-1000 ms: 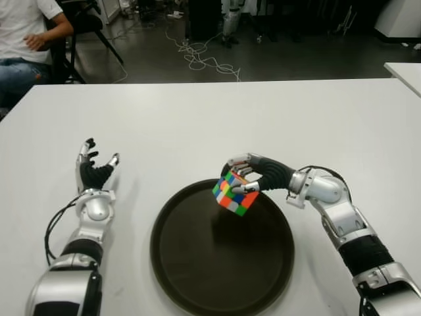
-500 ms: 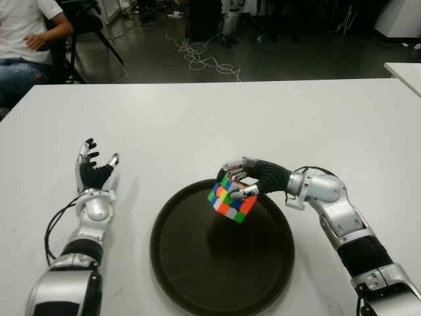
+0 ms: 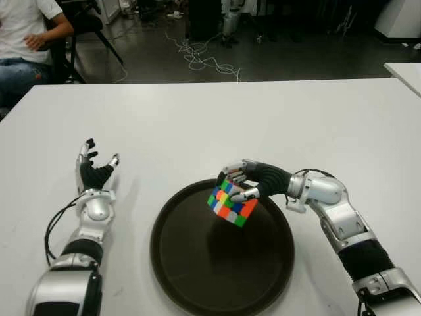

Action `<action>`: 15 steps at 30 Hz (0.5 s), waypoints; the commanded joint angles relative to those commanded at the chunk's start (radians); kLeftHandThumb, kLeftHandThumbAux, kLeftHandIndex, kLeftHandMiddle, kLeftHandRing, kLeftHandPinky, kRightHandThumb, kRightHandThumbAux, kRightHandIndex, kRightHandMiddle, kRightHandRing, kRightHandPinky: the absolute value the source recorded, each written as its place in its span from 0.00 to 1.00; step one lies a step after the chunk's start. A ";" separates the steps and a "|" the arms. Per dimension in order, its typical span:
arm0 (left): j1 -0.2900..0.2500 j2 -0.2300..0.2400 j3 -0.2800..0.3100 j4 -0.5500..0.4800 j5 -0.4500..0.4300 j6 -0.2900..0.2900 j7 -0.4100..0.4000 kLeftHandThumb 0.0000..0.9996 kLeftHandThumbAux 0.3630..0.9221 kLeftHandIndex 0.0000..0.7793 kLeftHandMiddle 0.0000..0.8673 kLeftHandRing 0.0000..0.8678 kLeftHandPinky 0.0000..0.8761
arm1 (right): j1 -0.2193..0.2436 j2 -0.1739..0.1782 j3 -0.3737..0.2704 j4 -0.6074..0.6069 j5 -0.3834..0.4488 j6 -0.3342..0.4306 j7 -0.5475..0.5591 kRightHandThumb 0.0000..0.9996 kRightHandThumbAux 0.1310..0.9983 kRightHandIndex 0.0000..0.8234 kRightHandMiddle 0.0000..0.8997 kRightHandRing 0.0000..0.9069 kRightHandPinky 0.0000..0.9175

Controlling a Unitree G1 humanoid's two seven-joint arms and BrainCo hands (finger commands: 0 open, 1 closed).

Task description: Pick up the Rubik's Cube and put it in the plate

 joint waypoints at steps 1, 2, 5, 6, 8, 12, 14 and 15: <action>0.000 0.000 0.000 0.000 0.000 0.000 0.000 0.19 0.68 0.14 0.21 0.22 0.24 | 0.000 0.000 0.000 0.000 0.000 0.001 0.001 0.68 0.69 0.53 0.86 0.87 0.85; 0.001 -0.001 0.001 -0.001 -0.001 -0.003 -0.001 0.20 0.68 0.14 0.21 0.22 0.25 | -0.001 -0.001 0.002 0.002 -0.002 0.000 0.005 0.68 0.69 0.53 0.86 0.88 0.85; 0.001 -0.001 0.004 0.000 -0.005 -0.008 -0.003 0.20 0.68 0.14 0.22 0.25 0.28 | -0.004 -0.001 0.004 0.006 -0.009 -0.002 0.007 0.68 0.69 0.53 0.86 0.88 0.85; 0.001 -0.001 0.004 0.001 -0.006 -0.009 -0.004 0.20 0.68 0.15 0.23 0.25 0.29 | -0.003 0.000 0.005 0.005 -0.015 -0.002 0.002 0.68 0.69 0.53 0.87 0.88 0.85; 0.001 -0.001 0.005 0.002 -0.007 -0.011 -0.006 0.19 0.67 0.14 0.22 0.25 0.28 | -0.001 -0.001 0.008 0.003 -0.027 -0.003 -0.008 0.68 0.69 0.53 0.87 0.89 0.86; 0.002 -0.002 0.006 0.002 -0.008 -0.011 -0.006 0.18 0.66 0.13 0.20 0.21 0.23 | -0.001 -0.006 0.016 -0.003 -0.050 -0.009 -0.022 0.43 0.68 0.61 0.88 0.91 0.89; 0.002 -0.001 0.005 0.001 -0.006 -0.010 -0.005 0.18 0.66 0.13 0.19 0.21 0.22 | -0.001 -0.010 0.020 -0.003 -0.060 -0.013 -0.029 0.22 0.68 0.68 0.89 0.92 0.90; 0.001 -0.001 0.004 0.001 -0.005 -0.008 -0.004 0.18 0.66 0.12 0.18 0.19 0.20 | -0.002 -0.011 0.022 -0.003 -0.064 -0.014 -0.031 0.14 0.67 0.70 0.89 0.92 0.90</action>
